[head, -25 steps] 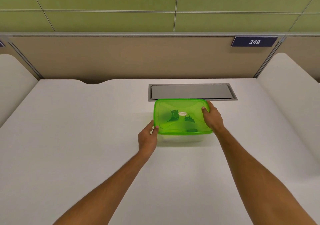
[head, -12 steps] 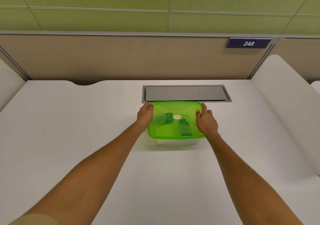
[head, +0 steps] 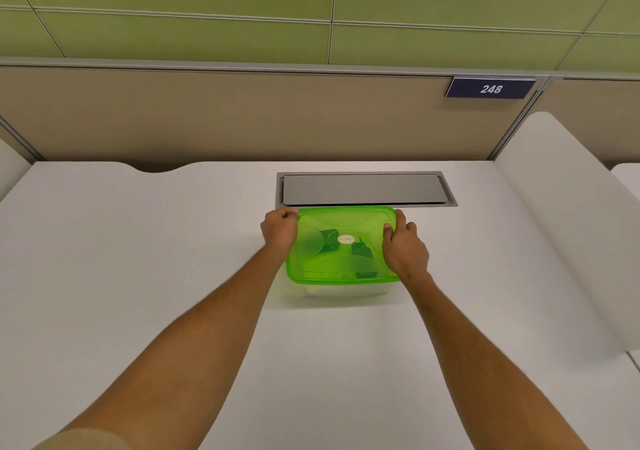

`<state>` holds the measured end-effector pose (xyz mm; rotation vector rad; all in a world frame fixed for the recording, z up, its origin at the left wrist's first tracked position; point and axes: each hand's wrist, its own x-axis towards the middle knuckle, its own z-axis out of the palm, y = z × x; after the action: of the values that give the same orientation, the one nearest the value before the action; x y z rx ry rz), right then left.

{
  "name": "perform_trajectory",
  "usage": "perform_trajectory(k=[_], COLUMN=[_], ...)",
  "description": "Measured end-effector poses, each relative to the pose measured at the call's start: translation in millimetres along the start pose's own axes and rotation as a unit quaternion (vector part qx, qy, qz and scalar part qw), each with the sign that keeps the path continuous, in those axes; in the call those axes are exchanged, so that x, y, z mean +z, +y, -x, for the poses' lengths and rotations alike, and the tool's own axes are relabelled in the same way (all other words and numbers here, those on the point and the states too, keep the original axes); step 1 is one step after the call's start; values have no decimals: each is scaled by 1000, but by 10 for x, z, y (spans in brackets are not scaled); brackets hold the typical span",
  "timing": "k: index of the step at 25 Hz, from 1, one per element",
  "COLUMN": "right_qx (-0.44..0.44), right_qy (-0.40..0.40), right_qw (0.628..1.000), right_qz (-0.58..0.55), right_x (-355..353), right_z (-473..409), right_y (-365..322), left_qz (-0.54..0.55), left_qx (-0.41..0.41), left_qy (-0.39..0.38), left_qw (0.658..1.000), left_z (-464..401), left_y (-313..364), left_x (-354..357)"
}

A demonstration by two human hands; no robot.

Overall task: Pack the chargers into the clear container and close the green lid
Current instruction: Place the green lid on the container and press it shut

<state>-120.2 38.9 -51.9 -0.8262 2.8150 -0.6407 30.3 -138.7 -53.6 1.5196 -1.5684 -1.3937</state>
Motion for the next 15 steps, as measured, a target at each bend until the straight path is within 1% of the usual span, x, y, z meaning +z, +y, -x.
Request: perform_trajectory(k=[2,4,6,7,9,10,12,14,15], right_qx=[0,2,6,16,48,62,87,123,140], right_qy=[-2,-11,-27,-38,-61,-68,-75,-71,-68], right_qw=[1000,1000,1000,999,995,993,989,981,977], right_qz=[0,-1,-12,-23,-56,-71,-93,-128,-147], right_x=[-5,-22,-32,-38,-49,-48,-37,-23,-22], right_z=[0,2,-22,-53,-154,-213,-330,-450,-505], right_y=[-8,-10,-6,-2,-20,-37,-75,-115,-135], left_qz=[4,-30,-115,-175,-293,-334,-390,-426,-441], left_qx=[-3,19,69,103,188,233,312,355,362], left_qy=[3,1,0,3,11,3,-40,-90,-107], left_qw=[1000,999,991,979,937,913,866,827,814], left_z=[14,41,79,108,161,175,186,188,183], left_y=[22,35,25,26,37,41,40,21,16], left_x=[-6,0,22,42,81,96,120,146,153])
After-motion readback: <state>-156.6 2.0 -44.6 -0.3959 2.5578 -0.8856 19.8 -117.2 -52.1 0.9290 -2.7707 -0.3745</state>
